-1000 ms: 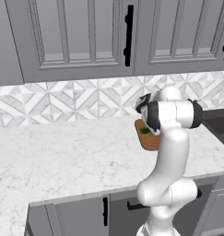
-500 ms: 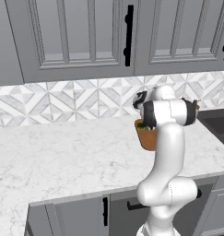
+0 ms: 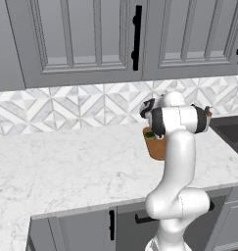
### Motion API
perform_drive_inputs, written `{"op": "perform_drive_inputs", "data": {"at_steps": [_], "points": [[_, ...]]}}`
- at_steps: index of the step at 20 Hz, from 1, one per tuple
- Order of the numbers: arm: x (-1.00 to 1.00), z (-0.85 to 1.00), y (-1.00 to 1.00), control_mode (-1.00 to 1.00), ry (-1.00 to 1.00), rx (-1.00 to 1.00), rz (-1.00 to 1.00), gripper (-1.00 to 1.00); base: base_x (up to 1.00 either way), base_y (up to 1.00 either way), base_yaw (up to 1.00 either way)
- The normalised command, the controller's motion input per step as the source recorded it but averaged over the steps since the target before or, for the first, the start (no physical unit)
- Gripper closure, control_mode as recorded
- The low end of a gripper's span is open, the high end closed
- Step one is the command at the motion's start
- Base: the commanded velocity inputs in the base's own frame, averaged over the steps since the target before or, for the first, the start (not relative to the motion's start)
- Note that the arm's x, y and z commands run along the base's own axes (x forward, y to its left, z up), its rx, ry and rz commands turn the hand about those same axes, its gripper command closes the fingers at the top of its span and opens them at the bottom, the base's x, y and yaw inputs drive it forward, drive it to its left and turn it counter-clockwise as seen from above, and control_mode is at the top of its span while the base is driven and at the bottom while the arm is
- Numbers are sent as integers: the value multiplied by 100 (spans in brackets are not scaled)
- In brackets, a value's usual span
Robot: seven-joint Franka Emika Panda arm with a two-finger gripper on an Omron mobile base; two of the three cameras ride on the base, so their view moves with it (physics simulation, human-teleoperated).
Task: Pick up the sponge from the counter and clean the cutting board by briefly scrubbing or pressing down on the cutting board. Once finished, release the sponge.
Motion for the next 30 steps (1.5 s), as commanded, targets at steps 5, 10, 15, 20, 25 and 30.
{"op": "perform_drive_inputs", "data": {"at_steps": [5,10,15,20,25,30], "points": [[-2,-23,-15,-100,-28,0,0,100,0,0,0],[4,-5,-10,-100,-14,-1,-3,100,0,0,0],[9,-26,-35,-100,6,-3,-5,100,0,0,0],[1,-3,-39,-100,2,-3,0,100,0,0,0],[0,-31,-23,-100,-10,-16,-9,100,0,0,0],[0,-52,-26,-100,-7,-19,-16,100,0,0,0]]}}
